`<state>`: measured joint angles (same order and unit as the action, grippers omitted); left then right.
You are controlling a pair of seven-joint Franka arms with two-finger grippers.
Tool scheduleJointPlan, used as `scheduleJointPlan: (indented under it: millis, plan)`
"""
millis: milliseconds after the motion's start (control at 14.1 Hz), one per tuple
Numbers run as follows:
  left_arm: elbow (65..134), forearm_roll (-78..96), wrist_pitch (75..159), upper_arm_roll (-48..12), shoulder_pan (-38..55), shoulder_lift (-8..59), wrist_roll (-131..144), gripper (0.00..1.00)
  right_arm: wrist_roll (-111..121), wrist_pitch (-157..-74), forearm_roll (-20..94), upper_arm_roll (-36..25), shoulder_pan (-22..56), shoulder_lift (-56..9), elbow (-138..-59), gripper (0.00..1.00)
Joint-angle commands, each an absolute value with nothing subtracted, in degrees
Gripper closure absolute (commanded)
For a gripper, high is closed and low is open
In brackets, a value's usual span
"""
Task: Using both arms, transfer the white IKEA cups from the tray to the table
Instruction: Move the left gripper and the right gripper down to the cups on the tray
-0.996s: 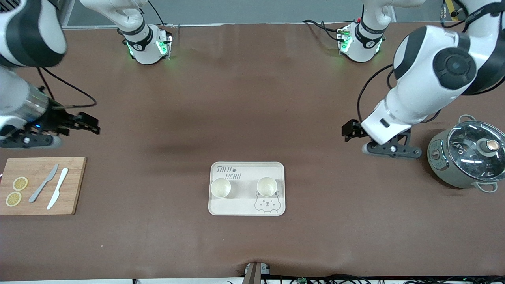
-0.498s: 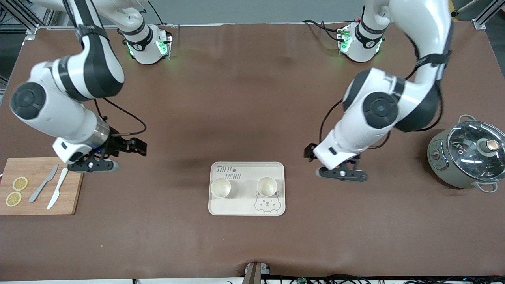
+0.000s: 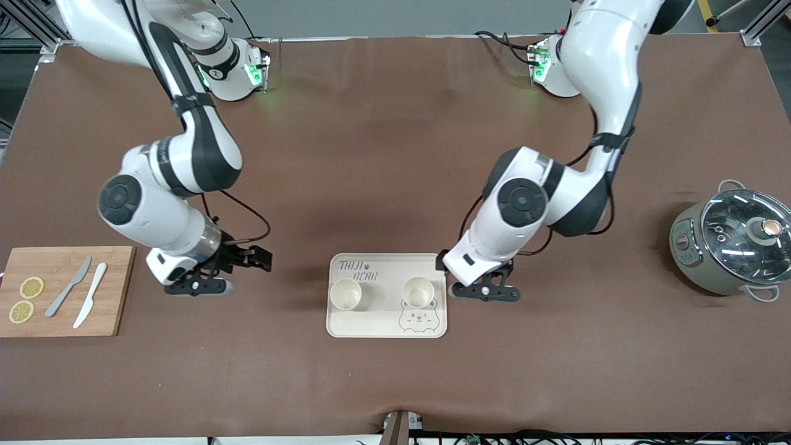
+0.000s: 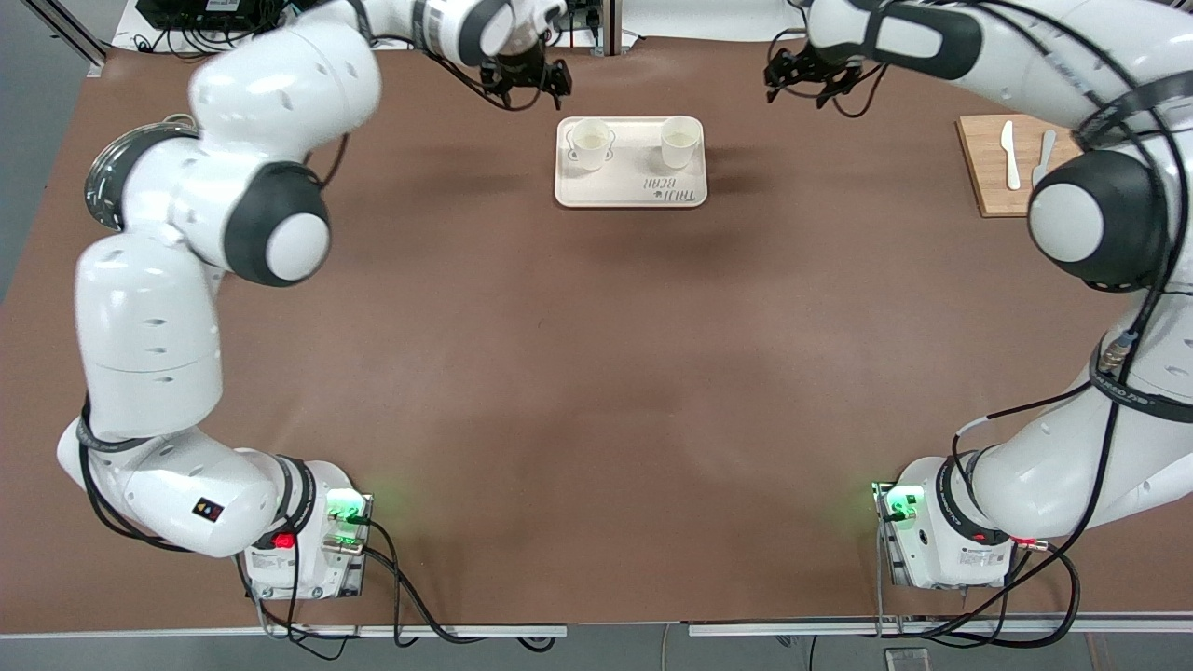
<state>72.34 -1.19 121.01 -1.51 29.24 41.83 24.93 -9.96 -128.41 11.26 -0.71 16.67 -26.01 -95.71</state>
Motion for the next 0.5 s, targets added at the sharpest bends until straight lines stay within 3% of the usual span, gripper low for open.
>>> scheduleJointPlan:
  millis: [0, 427]
  plan:
    - [67.3, -2.2, 122.9, 2.2, 33.2, 47.1, 26.3, 0.00, -13.5, -131.1, 12.6, -1.1, 19.6, -30.3, -92.2, 0.00]
    - [64.0, -2.2, 125.2, 2.7, 33.9, 50.3, 26.3, 0.00, -21.6, -133.1, 10.0, -1.6, 24.3, -37.6, -85.2, 0.00]
